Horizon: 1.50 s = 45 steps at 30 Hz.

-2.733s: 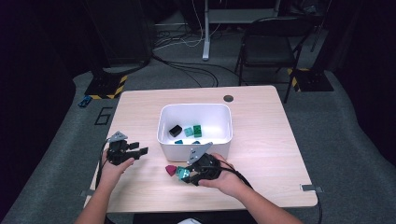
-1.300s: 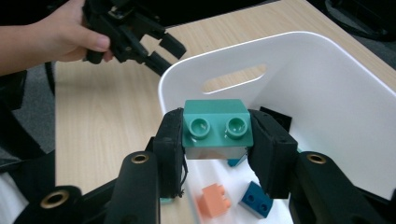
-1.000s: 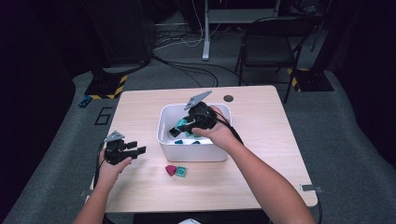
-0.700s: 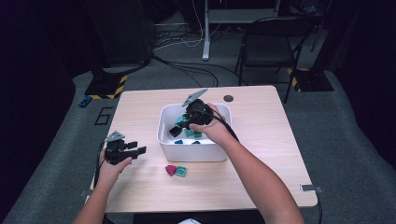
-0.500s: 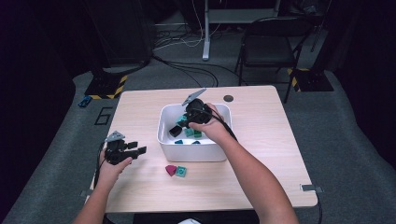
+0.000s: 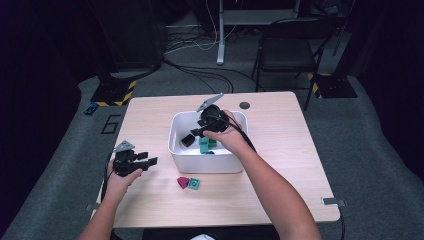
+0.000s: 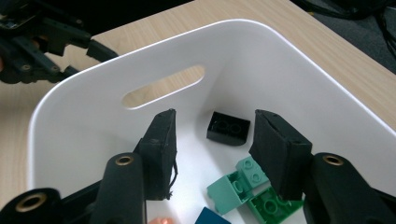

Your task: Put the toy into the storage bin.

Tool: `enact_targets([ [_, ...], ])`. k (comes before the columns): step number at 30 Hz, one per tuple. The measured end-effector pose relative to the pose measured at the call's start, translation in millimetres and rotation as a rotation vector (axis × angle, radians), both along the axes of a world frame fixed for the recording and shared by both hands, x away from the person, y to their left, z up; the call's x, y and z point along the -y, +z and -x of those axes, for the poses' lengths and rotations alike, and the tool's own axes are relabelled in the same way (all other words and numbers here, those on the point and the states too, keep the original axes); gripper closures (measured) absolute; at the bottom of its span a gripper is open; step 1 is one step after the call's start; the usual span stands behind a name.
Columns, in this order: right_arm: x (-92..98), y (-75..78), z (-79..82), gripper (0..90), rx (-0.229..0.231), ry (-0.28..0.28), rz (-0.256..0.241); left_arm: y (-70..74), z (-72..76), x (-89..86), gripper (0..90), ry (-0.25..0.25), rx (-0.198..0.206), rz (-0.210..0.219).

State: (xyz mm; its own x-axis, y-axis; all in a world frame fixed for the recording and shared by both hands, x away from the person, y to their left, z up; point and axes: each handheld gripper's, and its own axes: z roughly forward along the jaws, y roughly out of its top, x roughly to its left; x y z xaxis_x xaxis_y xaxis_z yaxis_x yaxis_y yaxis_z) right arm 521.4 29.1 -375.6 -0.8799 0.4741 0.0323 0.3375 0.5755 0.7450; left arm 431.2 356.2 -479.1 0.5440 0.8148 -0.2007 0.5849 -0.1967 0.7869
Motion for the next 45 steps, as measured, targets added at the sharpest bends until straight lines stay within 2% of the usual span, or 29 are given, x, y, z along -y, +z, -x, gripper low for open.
enact_targets([
  [1, 1.0, 2.0, 3.2, 48.7, 0.009, -0.001, 0.013, -0.8, -0.1, 0.7, 41.6, 0.005, 0.008, 0.002],
  [2, 1.9, 3.5, 6.5, 48.4, 0.02, -0.005, 0.016, -0.3, 0.3, 0.6, 41.6, 0.001, -0.001, -0.004],
  [3, 3.6, 5.6, 9.6, 48.3, 0.015, -0.001, 0.016, -0.5, 0.3, 0.7, 41.6, 0.0, 0.001, -0.005],
  [7, 13.1, 12.5, 20.8, 48.1, 0.006, -0.007, -0.039, -0.8, 1.0, 1.9, 41.7, 0.0, 0.0, -0.01],
  [10, 21.1, 17.5, 31.3, 47.7, 0.022, -0.008, -0.032, -0.4, 1.7, 3.5, 41.8, -0.002, 0.001, -0.007],
  [13, 28.6, 20.1, 44.5, 47.1, 0.017, 0.02, -0.053, 2.5, 2.0, 3.2, 41.9, -0.006, 0.006, -0.005],
  [18, 37.7, 20.7, 68.9, 46.7, 0.044, 0.044, -0.071, 13.0, 3.5, 4.8, 41.9, -0.011, 0.024, 0.007],
  [22, 43.4, 17.0, 89.0, 46.2, 0.057, 0.067, -0.074, 23.8, 2.3, 11.1, 41.9, -0.032, 0.035, -0.006],
  [23, 44.7, 15.6, 93.8, 46.1, 0.056, 0.066, -0.076, 25.0, 2.0, 13.3, 41.9, -0.033, 0.039, -0.014],
  [25, 47.6, 11.3, 103.2, 45.9, 0.05, 0.066, -0.089, 28.0, 1.6, 16.3, 41.9, -0.05, 0.021, -0.029],
  [28, 52.0, 2.7, 113.8, 45.7, 0.058, 0.079, -0.1, 30.1, 3.0, 20.3, 42.5, -0.06, 0.028, -0.033],
  [29, 52.9, -0.4, 117.5, 45.7, 0.045, 0.071, -0.103, 32.2, 5.7, 24.4, 42.5, -0.071, 0.031, -0.046],
  [31, 54.4, -6.5, 122.6, 45.6, 0.046, 0.069, -0.094, 33.0, 8.4, 29.2, 42.5, -0.087, 0.031, -0.051],
  [33, 54.9, -9.6, 124.6, 45.6, 0.049, 0.065, -0.089, 33.5, 9.8, 31.5, 42.4, -0.1, 0.029, -0.06],
  [34, 55.6, -16.4, 127.9, 45.4, 0.033, 0.075, -0.095, 33.8, 12.7, 36.1, 42.3, -0.114, 0.037, -0.065],
  [36, 56.3, -23.3, 129.2, 45.4, 0.038, 0.081, -0.097, 35.8, 15.5, 39.0, 42.2, -0.134, 0.034, -0.082],
  [41, 57.3, -38.2, 134.4, 45.1, 0.03, 0.079, -0.102, 37.8, 25.0, 44.5, 40.9, -0.147, 0.046, -0.08],
  [45, 59.6, -50.0, 140.3, 45.0, 0.027, 0.067, -0.107, 33.8, 34.4, 50.4, 40.4, -0.171, 0.049, -0.093],
])
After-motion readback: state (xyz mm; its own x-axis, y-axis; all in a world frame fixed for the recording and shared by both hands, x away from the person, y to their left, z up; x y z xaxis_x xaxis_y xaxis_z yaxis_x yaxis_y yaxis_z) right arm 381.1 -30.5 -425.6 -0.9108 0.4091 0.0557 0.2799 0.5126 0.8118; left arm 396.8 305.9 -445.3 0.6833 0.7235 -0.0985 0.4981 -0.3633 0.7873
